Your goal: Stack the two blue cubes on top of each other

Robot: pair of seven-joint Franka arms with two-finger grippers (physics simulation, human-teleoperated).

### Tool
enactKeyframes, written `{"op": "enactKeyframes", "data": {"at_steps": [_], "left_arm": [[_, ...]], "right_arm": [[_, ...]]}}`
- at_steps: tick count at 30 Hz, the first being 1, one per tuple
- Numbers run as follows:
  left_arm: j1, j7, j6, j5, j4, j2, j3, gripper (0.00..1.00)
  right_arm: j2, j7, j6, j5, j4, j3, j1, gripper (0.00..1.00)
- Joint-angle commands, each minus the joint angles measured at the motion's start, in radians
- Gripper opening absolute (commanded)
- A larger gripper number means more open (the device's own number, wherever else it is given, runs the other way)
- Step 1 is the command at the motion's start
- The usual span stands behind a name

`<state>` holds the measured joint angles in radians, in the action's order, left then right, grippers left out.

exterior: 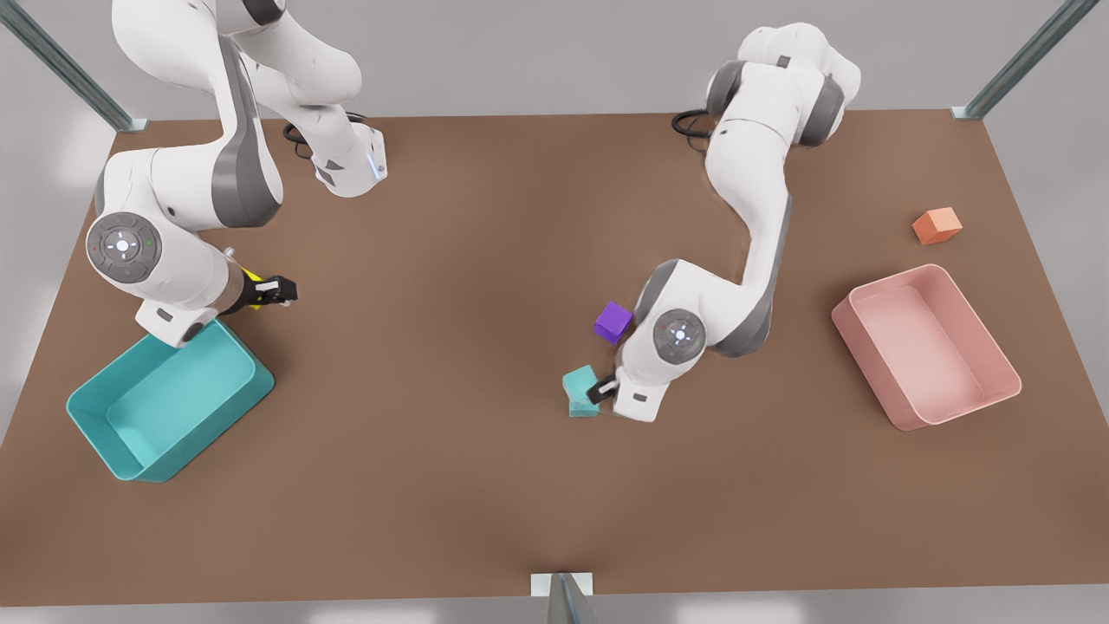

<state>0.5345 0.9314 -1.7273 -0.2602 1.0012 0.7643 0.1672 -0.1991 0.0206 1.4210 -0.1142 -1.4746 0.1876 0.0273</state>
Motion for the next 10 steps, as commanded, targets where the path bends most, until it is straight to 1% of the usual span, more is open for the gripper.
{"op": "enactKeyframes", "data": {"at_steps": [1,2,3,4,5,6,7,8,10], "left_arm": [[-0.122,-0.454,0.359,0.082,-0.009,-0.081,0.012,1.0],[-0.159,-0.659,0.422,0.211,-0.004,-0.095,0.012,1.0],[-0.234,-0.75,0.491,0.22,-0.003,-0.14,0.0,1.0],[-0.361,-0.941,0.483,0.246,0.104,-0.266,-0.11,1.0],[-0.459,-0.956,0.31,0.342,0.405,-0.482,-0.259,1.0],[-0.455,-0.956,0.319,0.299,0.423,-0.529,-0.258,1.0],[-0.456,-0.956,0.402,0.3,0.379,-0.533,-0.258,1.0],[-0.455,-0.956,0.433,0.299,0.375,-0.53,-0.258,1.0],[-0.455,-0.956,0.433,0.299,0.375,-0.528,-0.258,1.0]], "right_arm": [[0.001,0.005,0.001,0.001,0.013,0.0,0.002,1.0],[0.004,0.005,0.003,0.001,0.019,-0.002,0.003,1.0],[0.007,0.015,0.006,-0.005,0.039,-0.002,0.003,1.0],[0.012,0.016,0.006,-0.001,0.046,-0.002,0.003,1.0],[0.018,0.018,0.003,-0.001,0.046,-0.002,0.003,1.0],[0.033,0.019,0.001,0.001,0.043,-0.002,0.003,1.0],[0.052,0.021,0.001,0.001,0.037,-0.004,0.005,1.0],[0.053,0.036,0.001,0.002,0.036,-0.005,0.005,1.0],[0.052,0.036,0.001,0.002,0.036,-0.007,0.005,1.0]]}}
